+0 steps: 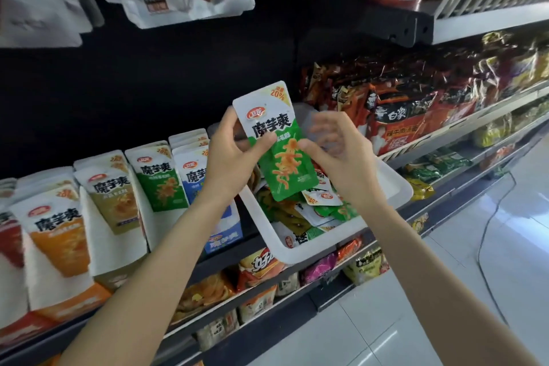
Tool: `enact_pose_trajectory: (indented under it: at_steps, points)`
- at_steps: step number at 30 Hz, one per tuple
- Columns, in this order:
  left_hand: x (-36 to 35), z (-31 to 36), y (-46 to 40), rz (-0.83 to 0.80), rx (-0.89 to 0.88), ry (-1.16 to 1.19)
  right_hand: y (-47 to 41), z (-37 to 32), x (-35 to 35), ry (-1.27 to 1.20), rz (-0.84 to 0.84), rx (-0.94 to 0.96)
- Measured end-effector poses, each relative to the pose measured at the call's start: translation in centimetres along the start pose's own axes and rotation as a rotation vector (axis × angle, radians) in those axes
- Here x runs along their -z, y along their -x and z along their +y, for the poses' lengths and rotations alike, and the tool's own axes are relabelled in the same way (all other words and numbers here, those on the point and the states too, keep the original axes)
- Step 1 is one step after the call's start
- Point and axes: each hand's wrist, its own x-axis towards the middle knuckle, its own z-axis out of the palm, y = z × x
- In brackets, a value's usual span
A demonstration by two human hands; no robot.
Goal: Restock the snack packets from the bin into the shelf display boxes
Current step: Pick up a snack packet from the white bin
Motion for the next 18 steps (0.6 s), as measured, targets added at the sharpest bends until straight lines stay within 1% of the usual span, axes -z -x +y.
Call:
enact_pose_trajectory:
  at_steps: [1,3,5,7,9,11,14,16,18]
  points:
    - [0.8,0.5,0.1,-0.002,-0.049,-0.044,-0.8,-0.9,-0.3,-0.06,-0.055,-0.017]
    - [2.7,1.3,0.2,0.015,-0.136,-0.13,-2.4,-2.6,-1.3,-0.136,-0.141,0.02]
    - [4.7,2.0,0.4,0.063,-0.207,-0.22,-3.8,-4.4,-2.7,-0.177,-0.22,0.114]
    - [6.7,2.2,0.4,0.111,-0.239,-0.295,-4.9,-5.8,-4.3,-0.193,-0.303,0.21]
    - [8.9,1.9,0.6,0.146,-0.232,-0.345,-5.6,-6.9,-6.5,-0.175,-0.387,0.28]
    - [11.0,1.2,1.0,0.175,-0.203,-0.37,-5.9,-7.7,-9.0,-0.087,-0.436,0.354]
    - [13.2,-0.4,1.9,0.194,-0.143,-0.354,-5.8,-7.7,-12.4,0.082,-0.448,0.43]
    - [14.2,-1.8,2.2,0.21,-0.095,-0.353,-5.3,-7.3,-14.2,0.112,-0.466,0.437]
    - [15.2,-3.3,2.2,0.235,-0.058,-0.426,-4.8,-7.0,-15.6,0.168,-0.466,0.486]
